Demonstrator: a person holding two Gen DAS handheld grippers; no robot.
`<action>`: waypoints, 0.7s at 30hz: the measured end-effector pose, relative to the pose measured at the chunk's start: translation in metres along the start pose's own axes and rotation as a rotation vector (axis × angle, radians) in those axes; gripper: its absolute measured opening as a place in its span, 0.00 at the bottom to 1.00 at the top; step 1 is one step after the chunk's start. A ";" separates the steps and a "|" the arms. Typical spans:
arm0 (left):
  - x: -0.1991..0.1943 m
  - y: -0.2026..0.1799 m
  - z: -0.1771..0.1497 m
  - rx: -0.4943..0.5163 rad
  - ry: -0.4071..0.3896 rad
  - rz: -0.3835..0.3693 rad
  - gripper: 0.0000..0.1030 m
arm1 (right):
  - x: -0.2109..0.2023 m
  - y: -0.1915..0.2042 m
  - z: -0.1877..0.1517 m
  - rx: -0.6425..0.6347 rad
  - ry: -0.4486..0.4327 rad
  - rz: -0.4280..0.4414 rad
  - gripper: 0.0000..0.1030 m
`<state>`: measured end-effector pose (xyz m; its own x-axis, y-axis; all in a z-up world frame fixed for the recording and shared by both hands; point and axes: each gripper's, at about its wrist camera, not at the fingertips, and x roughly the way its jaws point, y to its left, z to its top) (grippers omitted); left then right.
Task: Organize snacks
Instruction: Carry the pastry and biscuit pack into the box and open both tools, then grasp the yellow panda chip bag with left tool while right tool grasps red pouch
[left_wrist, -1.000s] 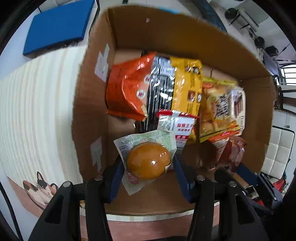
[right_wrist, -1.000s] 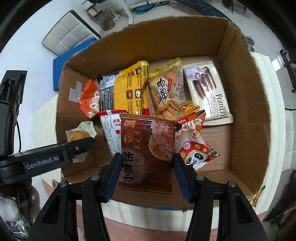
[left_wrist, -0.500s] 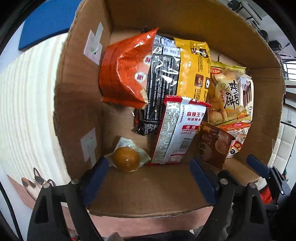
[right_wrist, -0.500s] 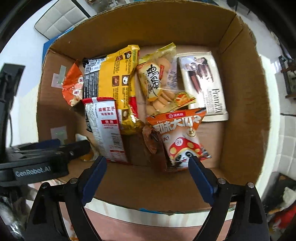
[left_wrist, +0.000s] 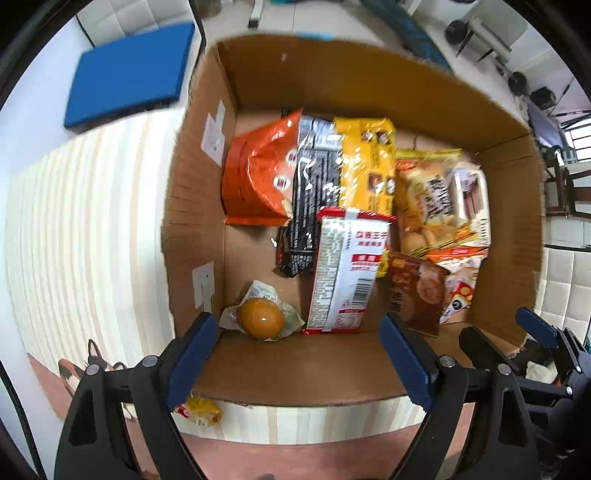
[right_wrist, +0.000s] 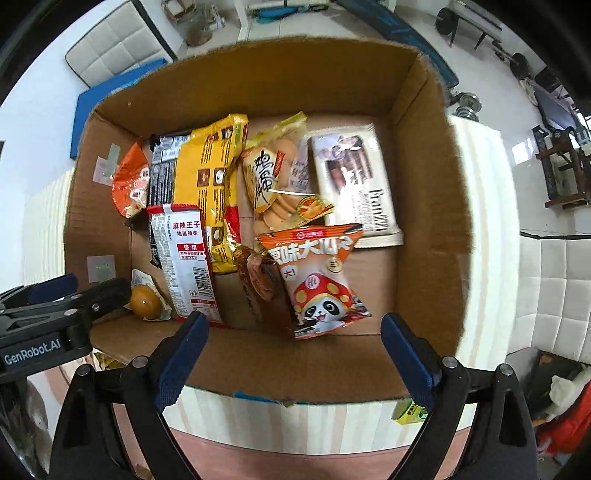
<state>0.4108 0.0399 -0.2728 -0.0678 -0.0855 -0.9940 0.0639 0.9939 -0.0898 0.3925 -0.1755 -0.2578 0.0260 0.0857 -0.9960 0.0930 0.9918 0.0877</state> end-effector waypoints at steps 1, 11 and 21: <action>-0.007 -0.002 -0.005 0.006 -0.030 0.011 0.87 | -0.004 0.000 -0.003 0.000 -0.014 -0.004 0.94; -0.059 -0.012 -0.051 0.023 -0.248 0.038 0.87 | -0.061 -0.011 -0.039 -0.002 -0.170 -0.025 0.94; -0.101 -0.013 -0.103 0.000 -0.413 0.047 0.87 | -0.114 -0.016 -0.087 -0.010 -0.310 -0.032 0.94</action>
<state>0.3144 0.0426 -0.1648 0.3404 -0.0611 -0.9383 0.0577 0.9974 -0.0440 0.3020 -0.1924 -0.1473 0.3258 0.0225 -0.9452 0.0892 0.9945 0.0544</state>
